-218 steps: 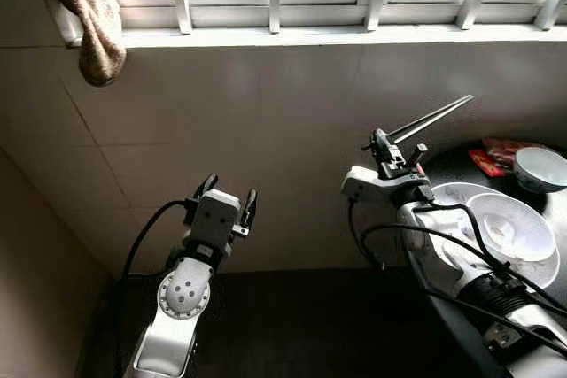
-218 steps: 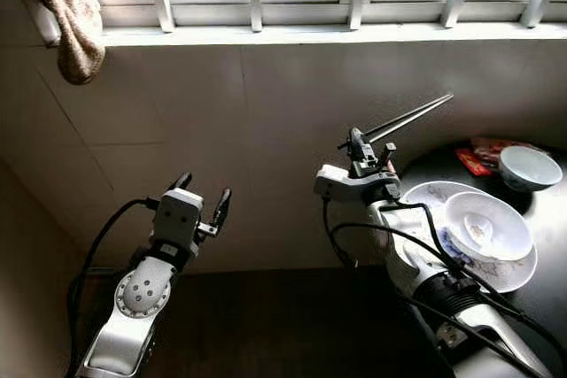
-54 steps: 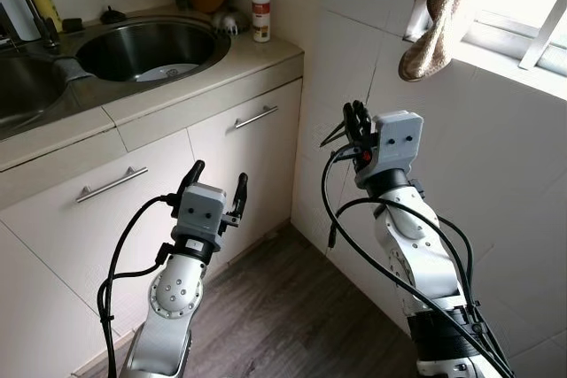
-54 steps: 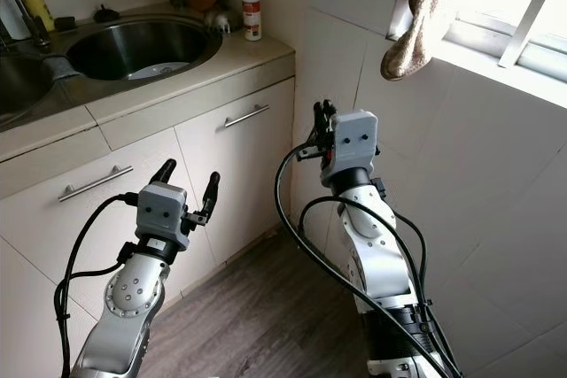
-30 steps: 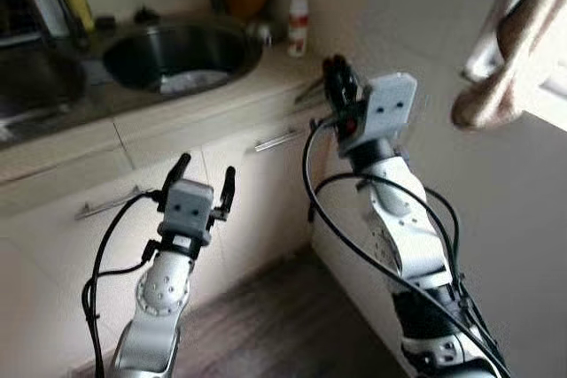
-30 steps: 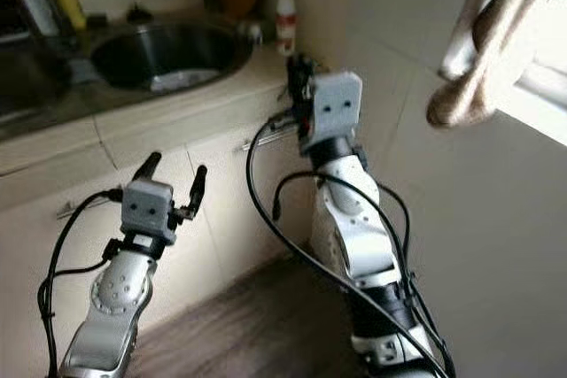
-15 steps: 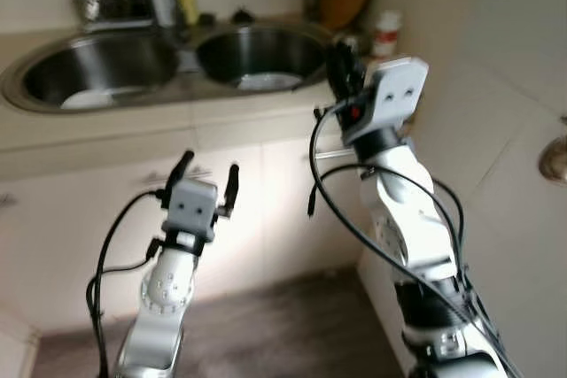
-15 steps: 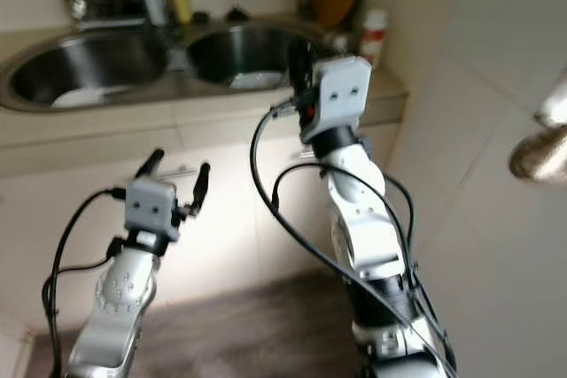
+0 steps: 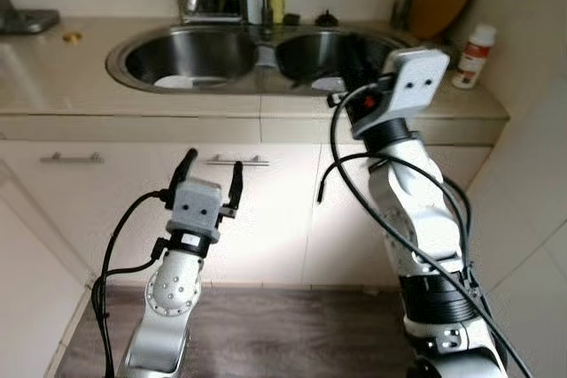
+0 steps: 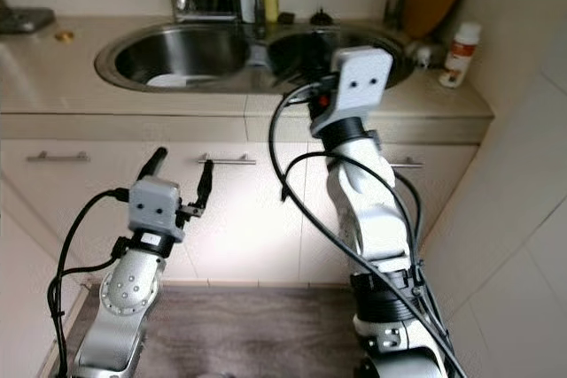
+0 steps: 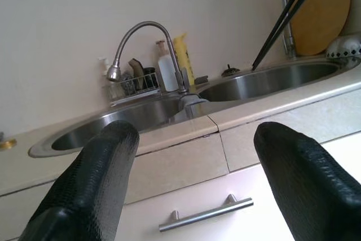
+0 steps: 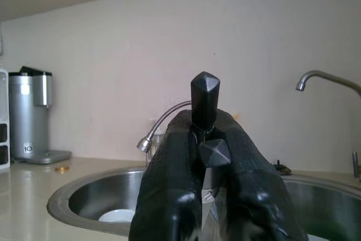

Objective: Kitchen organization

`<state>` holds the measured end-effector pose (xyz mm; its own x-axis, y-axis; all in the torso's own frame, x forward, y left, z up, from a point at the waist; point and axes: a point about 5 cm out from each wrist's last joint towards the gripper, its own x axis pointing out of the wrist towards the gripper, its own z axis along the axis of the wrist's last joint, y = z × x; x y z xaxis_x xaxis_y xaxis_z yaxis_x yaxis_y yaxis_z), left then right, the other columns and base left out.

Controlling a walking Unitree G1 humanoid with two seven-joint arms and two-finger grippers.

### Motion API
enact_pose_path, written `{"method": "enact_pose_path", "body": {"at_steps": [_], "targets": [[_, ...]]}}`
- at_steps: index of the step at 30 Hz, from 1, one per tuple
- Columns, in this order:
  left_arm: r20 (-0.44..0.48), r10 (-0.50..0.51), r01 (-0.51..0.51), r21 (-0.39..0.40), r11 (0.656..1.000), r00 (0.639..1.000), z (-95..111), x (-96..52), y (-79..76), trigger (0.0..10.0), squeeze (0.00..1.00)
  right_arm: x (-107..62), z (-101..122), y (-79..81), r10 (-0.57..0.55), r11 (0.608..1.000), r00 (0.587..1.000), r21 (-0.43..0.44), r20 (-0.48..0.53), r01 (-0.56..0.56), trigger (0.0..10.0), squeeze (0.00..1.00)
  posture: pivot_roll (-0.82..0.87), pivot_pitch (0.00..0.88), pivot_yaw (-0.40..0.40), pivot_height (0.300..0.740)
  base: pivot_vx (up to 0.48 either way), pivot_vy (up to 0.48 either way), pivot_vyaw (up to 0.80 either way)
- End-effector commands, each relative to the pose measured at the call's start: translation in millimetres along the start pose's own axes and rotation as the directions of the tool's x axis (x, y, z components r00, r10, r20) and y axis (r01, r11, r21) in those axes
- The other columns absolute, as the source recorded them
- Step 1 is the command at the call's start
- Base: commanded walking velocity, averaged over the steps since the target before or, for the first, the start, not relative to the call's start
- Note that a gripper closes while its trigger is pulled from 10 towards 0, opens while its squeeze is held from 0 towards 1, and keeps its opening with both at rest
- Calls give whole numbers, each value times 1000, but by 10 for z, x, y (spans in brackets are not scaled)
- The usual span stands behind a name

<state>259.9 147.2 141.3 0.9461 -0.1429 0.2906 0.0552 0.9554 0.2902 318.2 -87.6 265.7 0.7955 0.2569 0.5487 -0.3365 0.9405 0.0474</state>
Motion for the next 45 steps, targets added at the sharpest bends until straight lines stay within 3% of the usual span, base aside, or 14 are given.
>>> {"method": "enact_pose_path", "body": {"at_steps": [1, 45], "targets": [[23, 5, -5, 6, 1000, 1000, 47, 19, 10, 10000, 0, -1, -16, 17, 11, 1000, 1000, 18, -10, -11, 10000, 0, 117, 0, -47, 740, 270, 0, 0], [46, 10, -11, 27, 1000, 999, 96, 43, 22, 10000, 0, 50, -13, -35, 1, 1000, 1000, -25, -21, -1, 10000, 0, 113, 0, -47, 740, 273, 0, 55]]}}
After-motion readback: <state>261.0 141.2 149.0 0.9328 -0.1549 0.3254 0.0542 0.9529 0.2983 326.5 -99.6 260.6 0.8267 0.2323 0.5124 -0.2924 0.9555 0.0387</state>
